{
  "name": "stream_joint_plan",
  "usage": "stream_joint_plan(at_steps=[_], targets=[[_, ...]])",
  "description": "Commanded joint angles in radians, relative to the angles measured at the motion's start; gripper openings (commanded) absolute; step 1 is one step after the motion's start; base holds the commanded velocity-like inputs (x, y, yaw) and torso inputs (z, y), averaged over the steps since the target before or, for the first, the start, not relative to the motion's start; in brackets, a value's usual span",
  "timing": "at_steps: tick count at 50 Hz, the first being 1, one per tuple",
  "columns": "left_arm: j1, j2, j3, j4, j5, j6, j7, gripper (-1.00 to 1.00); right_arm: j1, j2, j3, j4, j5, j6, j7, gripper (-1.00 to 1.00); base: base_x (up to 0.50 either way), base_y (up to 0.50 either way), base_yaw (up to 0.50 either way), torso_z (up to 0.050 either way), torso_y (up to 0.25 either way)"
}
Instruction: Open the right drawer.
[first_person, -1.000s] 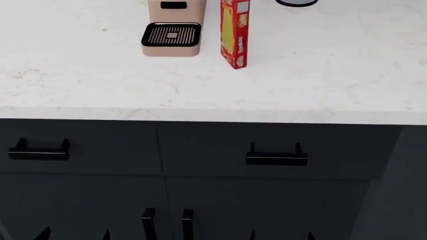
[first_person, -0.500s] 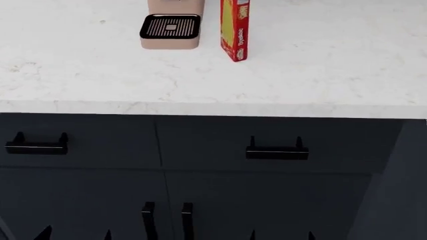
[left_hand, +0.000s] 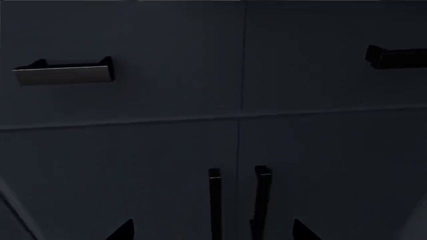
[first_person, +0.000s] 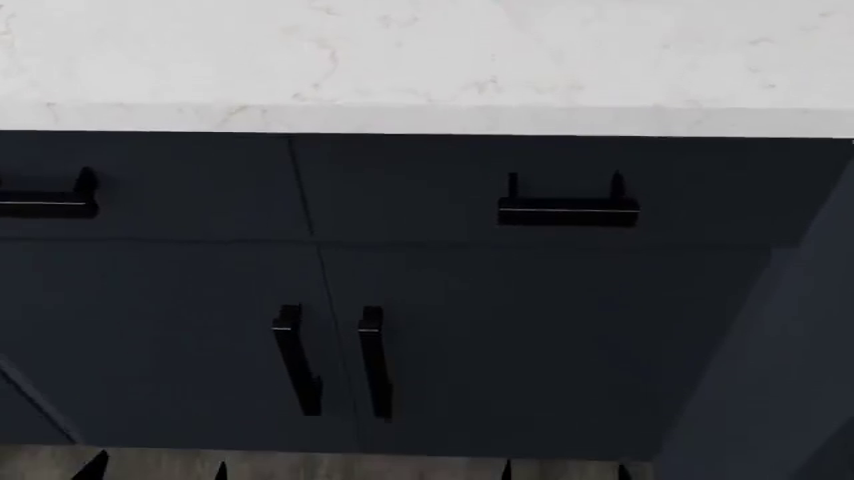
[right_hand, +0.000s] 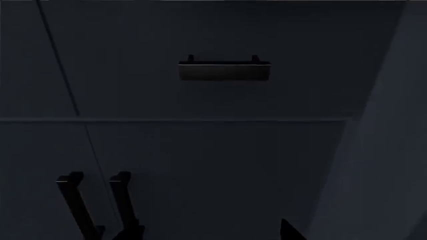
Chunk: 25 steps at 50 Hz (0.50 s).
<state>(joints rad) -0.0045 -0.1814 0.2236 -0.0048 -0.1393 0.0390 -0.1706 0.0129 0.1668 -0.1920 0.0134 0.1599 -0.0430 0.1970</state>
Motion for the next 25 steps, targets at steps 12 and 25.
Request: stream_joint_plan(at_steps=[12, 25], targets=[[-0.004, -0.004, 0.004, 0.008, -0.039, 0.007, -0.001, 1.00, 0.006, 0.009, -0.014, 0.012, 0.010, -0.002, 0.011, 1.00, 0.00, 0.00, 0.00, 0.000, -0.129], [-0.001, -0.006, 0.001, 0.018, -0.049, 0.010, -0.018, 1.00, 0.003, 0.016, -0.019, 0.010, 0.015, -0.014, 0.017, 1.00, 0.00, 0.00, 0.00, 0.000, 0.000]])
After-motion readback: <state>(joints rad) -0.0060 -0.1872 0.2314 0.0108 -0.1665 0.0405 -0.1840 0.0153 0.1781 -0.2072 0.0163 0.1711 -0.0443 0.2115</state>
